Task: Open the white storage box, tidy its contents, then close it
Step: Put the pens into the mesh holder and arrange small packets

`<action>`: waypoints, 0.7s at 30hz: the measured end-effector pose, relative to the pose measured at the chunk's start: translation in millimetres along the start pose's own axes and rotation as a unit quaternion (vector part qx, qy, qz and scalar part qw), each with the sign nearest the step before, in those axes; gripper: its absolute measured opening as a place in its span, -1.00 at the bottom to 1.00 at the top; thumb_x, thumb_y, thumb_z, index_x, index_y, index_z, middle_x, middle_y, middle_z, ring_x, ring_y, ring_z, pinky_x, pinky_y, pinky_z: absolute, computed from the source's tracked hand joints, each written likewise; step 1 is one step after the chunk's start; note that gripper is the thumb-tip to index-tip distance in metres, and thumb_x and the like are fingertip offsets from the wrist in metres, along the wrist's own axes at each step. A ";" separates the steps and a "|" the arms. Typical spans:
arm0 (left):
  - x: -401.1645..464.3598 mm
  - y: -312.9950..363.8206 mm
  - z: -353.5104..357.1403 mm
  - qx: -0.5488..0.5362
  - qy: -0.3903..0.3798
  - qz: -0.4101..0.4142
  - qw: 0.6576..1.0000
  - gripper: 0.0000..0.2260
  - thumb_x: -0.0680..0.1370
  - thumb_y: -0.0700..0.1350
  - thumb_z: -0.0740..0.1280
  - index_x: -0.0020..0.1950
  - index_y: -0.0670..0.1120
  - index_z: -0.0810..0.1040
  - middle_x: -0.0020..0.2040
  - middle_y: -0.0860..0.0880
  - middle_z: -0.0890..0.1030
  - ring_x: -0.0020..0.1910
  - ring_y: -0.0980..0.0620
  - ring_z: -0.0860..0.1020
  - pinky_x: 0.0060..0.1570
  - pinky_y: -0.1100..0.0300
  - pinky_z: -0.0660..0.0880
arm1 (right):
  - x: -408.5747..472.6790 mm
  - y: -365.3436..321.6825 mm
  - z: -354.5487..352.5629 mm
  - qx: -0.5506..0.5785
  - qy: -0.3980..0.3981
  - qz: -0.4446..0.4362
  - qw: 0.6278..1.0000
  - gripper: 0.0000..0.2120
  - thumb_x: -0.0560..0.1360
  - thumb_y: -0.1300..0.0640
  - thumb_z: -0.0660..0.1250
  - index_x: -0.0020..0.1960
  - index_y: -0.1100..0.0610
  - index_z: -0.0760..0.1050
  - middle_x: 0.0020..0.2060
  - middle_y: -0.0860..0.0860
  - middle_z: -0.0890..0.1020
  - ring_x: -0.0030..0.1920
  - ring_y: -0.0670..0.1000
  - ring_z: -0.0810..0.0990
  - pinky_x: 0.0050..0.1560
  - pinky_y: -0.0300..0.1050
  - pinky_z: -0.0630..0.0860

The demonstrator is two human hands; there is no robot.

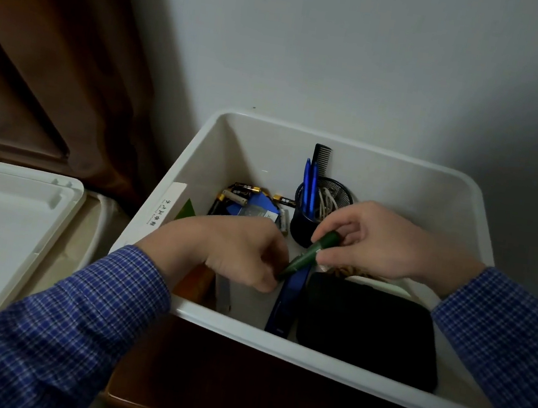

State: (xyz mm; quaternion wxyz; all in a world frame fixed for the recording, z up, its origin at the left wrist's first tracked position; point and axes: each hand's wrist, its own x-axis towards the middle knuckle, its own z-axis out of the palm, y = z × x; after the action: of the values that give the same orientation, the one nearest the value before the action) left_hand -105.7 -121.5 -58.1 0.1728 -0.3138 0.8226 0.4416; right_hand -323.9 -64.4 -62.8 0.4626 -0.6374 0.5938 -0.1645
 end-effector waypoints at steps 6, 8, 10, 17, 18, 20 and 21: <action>3.1 0.4 -1.2 -0.123 0.106 0.054 0.985 -0.86 0.60 -0.09 0.39 -0.11 -0.07 0.70 -0.26 0.01 0.72 -0.30 0.19 0.61 -0.21 0.30 0.52 | -9.7 7.1 -12.9 0.078 0.058 0.003 0.995 -0.93 0.50 0.08 0.47 -0.01 -0.01 0.68 -0.23 0.01 0.74 -0.24 -0.11 0.68 -0.26 -0.33 0.51; 5.1 -0.7 -1.6 -0.143 0.133 0.062 0.979 -0.83 0.61 -0.09 0.37 -0.09 -0.12 0.69 -0.22 -0.05 0.73 -0.26 0.14 0.63 -0.13 0.19 0.55 | -11.1 7.1 -16.1 0.098 0.075 0.004 0.992 -0.91 0.55 0.11 0.41 0.03 0.00 0.67 -0.24 -0.01 0.73 -0.25 -0.11 0.67 -0.29 -0.32 0.51; 8.4 -2.0 -1.1 -0.150 0.165 0.074 0.972 -0.80 0.61 -0.07 0.36 -0.10 -0.15 0.69 -0.22 -0.11 0.72 -0.26 0.03 0.62 -0.12 0.11 0.56 | -12.5 4.9 -23.0 0.108 0.086 0.000 0.990 -0.89 0.57 0.14 0.38 0.05 0.03 0.66 -0.28 -0.03 0.70 -0.31 -0.13 0.63 -0.34 -0.34 0.50; 21.1 -8.0 2.5 0.091 0.164 -0.035 0.982 -0.81 0.59 0.08 0.32 -0.05 -0.01 0.61 -0.21 0.01 0.63 -0.23 0.06 0.60 -0.24 0.16 0.53 | -2.9 0.9 -71.3 0.065 0.262 -0.018 0.963 -0.94 0.54 0.08 0.42 -0.07 0.04 0.66 -0.42 -0.04 0.60 -0.35 -0.08 0.51 -0.32 -0.22 0.45; 23.5 -6.3 1.7 0.132 0.161 -0.048 0.977 -0.77 0.57 0.08 0.32 -0.07 -0.07 0.61 -0.24 -0.02 0.61 -0.26 0.02 0.59 -0.28 0.14 0.50 | 0.5 1.4 -71.7 0.049 0.259 -0.016 0.964 -0.93 0.54 0.07 0.42 -0.07 0.03 0.66 -0.42 -0.03 0.61 -0.36 -0.09 0.52 -0.32 -0.22 0.46; 30.1 -2.6 -1.3 0.182 0.170 -0.068 0.966 -0.73 0.55 0.05 0.32 -0.18 -0.13 0.57 -0.34 -0.04 0.53 -0.37 -0.02 0.52 -0.39 0.16 0.42 | 8.1 1.8 -65.0 -0.004 0.232 -0.018 0.972 -0.93 0.54 0.06 0.41 -0.05 0.04 0.65 -0.37 0.07 0.64 -0.39 -0.06 0.50 -0.35 -0.17 0.46; 33.7 -0.9 -1.8 0.197 0.174 -0.079 0.962 -0.73 0.54 0.03 0.32 -0.26 -0.11 0.51 -0.38 -0.02 0.48 -0.40 0.00 0.47 -0.43 0.18 0.38 | 12.9 1.9 -58.9 -0.037 0.208 -0.022 0.977 -0.91 0.55 0.06 0.40 -0.04 0.06 0.63 -0.32 0.15 0.65 -0.40 -0.02 0.48 -0.37 -0.11 0.44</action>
State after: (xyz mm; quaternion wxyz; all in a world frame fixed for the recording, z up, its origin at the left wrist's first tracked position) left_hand -130.2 -135.7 -76.6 0.1196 -0.4092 0.8835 0.1941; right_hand -366.6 -99.2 -38.2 0.3015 -0.6189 0.6684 -0.2815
